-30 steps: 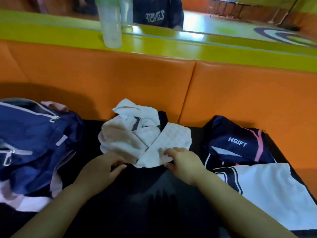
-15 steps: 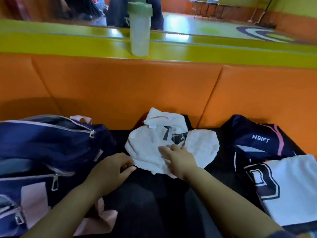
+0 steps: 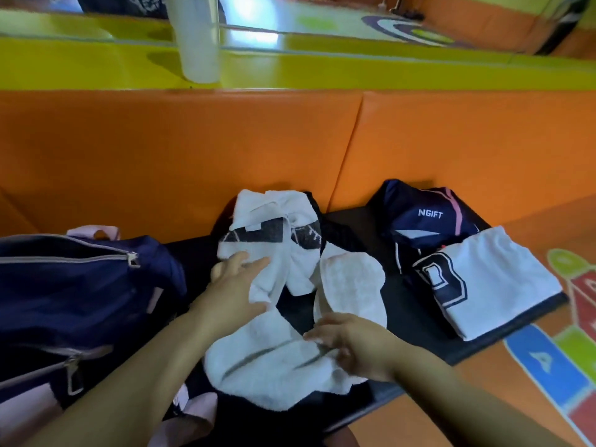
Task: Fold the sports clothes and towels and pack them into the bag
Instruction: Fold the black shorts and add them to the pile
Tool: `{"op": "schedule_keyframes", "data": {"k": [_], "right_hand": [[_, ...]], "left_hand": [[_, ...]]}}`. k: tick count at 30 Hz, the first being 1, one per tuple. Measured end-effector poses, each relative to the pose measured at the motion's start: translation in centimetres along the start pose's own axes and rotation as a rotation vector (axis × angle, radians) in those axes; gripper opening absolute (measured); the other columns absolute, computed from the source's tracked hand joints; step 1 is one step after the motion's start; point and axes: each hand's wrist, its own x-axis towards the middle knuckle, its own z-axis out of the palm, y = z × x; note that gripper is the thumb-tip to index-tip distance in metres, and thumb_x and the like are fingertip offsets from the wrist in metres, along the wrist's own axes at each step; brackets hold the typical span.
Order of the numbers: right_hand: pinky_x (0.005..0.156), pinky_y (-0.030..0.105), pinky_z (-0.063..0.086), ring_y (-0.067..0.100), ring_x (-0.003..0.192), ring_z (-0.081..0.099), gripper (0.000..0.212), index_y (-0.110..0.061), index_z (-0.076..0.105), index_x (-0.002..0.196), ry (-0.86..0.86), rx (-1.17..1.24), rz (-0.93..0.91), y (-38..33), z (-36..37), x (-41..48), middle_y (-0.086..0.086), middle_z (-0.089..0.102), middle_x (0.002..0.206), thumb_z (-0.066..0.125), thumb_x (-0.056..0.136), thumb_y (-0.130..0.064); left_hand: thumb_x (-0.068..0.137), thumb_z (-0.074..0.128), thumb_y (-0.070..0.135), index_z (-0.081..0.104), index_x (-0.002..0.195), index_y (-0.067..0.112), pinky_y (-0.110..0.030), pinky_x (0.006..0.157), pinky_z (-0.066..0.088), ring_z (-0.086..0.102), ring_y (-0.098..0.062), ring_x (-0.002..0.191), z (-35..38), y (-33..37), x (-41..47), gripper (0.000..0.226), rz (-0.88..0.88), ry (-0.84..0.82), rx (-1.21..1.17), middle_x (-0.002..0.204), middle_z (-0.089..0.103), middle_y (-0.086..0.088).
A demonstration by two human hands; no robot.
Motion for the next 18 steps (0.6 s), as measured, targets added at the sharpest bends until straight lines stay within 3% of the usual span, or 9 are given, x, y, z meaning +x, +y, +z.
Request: {"op": "schedule_keyframes", "data": {"k": [3, 6, 9, 14, 18], "right_hand": [[0.095, 0.023, 0.043, 0.005, 0.111, 0.05, 0.053, -0.04, 0.047, 0.134, 0.037, 0.073, 0.096, 0.3, -1.7, -0.5, -0.015, 0.045, 0.133, 0.064, 0.086, -0.024], [0.096, 0.019, 0.039, 0.007, 0.115, 0.05, 0.043, -0.033, 0.052, 0.13, 0.13, 0.066, 0.165, 0.5, -3.6, -0.1, -0.012, 0.052, 0.13, 0.063, 0.089, -0.032], [0.092, 0.024, 0.043, 0.012, 0.114, 0.053, 0.042, -0.026, 0.053, 0.13, 0.243, 0.026, 0.244, 0.8, -5.2, 2.0, -0.006, 0.056, 0.129, 0.061, 0.089, -0.032], [0.093, 0.036, 0.044, 0.026, 0.119, 0.048, 0.068, -0.02, 0.032, 0.143, 0.397, 0.096, 0.308, 1.7, -7.5, 8.9, 0.008, 0.045, 0.136, 0.065, 0.086, -0.034], [0.1, 0.046, 0.038, 0.038, 0.128, 0.036, 0.096, -0.017, 0.009, 0.15, 0.427, 0.109, 0.346, 2.1, -8.7, 14.0, 0.016, 0.031, 0.144, 0.069, 0.082, -0.046]], "left_hand": [[0.081, 0.065, 0.048, 0.026, 0.144, 0.041, -0.043, 0.109, 0.033, 0.021, -0.022, 0.135, 1.2, -1.1, 0.9, 0.075, -0.071, -0.213, 0.147, 0.154, 0.008, 0.009], [0.08, 0.066, 0.046, 0.039, 0.138, 0.039, -0.041, 0.104, 0.038, 0.031, -0.02, 0.13, 1.9, -2.3, 0.8, 0.065, -0.055, -0.304, 0.25, 0.151, 0.015, 0.012], [0.082, 0.066, 0.042, 0.048, 0.134, 0.032, -0.031, 0.102, 0.041, 0.045, -0.011, 0.116, 1.4, -3.1, 1.0, 0.057, -0.051, -0.318, 0.115, 0.139, 0.037, 0.01], [0.087, 0.065, 0.029, 0.062, 0.114, 0.029, -0.018, 0.083, 0.045, 0.056, 0.002, 0.091, -0.2, -2.6, 1.2, 0.028, -0.058, -0.08, -0.113, 0.108, 0.056, 0.015], [0.087, 0.065, 0.019, 0.064, 0.111, 0.021, -0.007, 0.071, 0.038, 0.055, 0.001, 0.089, -1.9, -2.0, 2.0, 0.024, -0.019, 0.123, -0.174, 0.106, 0.06, 0.007]]}}
